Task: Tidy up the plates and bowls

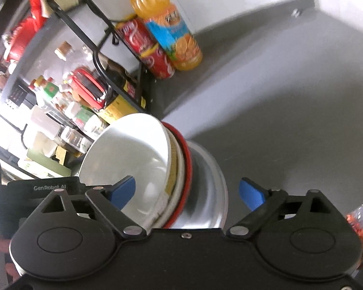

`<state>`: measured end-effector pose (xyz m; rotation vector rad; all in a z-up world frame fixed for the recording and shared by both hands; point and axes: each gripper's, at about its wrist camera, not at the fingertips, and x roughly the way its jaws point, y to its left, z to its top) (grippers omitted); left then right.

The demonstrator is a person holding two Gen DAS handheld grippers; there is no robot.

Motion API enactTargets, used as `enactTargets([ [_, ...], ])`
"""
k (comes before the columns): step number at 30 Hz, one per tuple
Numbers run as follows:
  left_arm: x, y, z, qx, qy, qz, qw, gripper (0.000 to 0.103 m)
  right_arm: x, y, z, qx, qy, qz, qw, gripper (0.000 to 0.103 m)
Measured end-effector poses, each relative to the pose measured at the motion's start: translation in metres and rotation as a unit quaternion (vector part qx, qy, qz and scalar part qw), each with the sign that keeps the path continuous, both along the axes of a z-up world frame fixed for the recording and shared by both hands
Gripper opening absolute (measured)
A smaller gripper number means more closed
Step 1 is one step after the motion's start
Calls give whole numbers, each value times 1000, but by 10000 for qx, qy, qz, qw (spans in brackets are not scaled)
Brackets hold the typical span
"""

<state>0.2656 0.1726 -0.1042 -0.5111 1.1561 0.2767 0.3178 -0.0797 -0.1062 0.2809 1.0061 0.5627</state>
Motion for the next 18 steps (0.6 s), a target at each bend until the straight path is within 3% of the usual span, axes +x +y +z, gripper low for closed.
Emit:
enactTargets([
  [6, -18, -23, 16, 264, -333, -149, 9990, 87, -26, -37, 15, 9, -115, -320, 9994, 96],
  [8, -25, -32, 21, 306, -415, -221, 9984, 88, -36, -47, 22, 40, -154, -342, 9993, 103],
  [18, -66, -65, 43, 302, -758, -511, 9954, 102, -78, -83, 45, -87, -517, -821, 9952, 103],
])
